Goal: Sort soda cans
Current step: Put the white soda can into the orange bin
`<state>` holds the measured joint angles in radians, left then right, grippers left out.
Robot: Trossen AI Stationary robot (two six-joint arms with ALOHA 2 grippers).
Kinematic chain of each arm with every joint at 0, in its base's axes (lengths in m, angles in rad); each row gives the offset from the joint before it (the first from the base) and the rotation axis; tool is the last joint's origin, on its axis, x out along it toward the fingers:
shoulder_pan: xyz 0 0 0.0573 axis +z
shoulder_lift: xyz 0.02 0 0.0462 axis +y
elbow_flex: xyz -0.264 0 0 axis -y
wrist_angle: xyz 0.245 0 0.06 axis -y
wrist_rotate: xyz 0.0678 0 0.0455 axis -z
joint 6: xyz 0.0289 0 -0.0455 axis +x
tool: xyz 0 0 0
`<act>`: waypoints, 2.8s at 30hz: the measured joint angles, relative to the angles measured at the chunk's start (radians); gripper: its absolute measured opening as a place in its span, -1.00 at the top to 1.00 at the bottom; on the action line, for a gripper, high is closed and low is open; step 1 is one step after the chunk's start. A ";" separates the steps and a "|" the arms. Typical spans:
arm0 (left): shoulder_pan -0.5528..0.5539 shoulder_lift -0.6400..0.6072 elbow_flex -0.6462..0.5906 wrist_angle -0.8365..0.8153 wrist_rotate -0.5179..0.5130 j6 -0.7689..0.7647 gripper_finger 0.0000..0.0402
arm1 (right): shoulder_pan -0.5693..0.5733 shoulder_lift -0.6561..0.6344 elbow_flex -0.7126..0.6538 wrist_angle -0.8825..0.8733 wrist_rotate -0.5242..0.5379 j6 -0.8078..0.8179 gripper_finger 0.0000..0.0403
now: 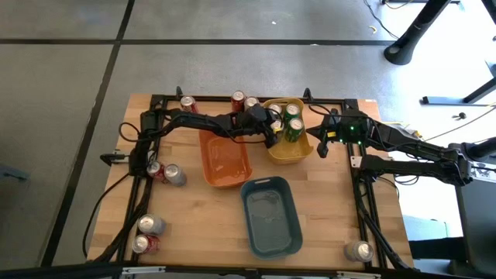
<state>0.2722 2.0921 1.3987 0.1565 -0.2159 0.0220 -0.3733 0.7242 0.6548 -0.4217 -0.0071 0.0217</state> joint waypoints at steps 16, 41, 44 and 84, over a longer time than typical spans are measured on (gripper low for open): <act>-0.031 -0.308 0.000 -0.266 -0.004 0.060 -0.90 | 0.000 0.000 0.000 0.001 0.000 0.000 0.97; -0.041 -0.744 0.000 -0.900 -0.005 -0.160 -0.91 | 0.000 0.000 0.000 0.001 0.000 0.000 0.97; -0.044 -0.789 0.000 -0.941 -0.004 -0.198 -0.91 | 0.000 0.000 0.000 0.001 0.000 0.000 0.97; -0.480 -0.856 0.000 -1.486 -0.024 -0.754 -0.91 | 0.000 0.000 0.000 -0.062 0.000 0.037 0.97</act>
<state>-0.2083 1.2366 1.3983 -1.3295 -0.2399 -0.7318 -0.3733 0.7244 0.6544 -0.4835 -0.0071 0.0590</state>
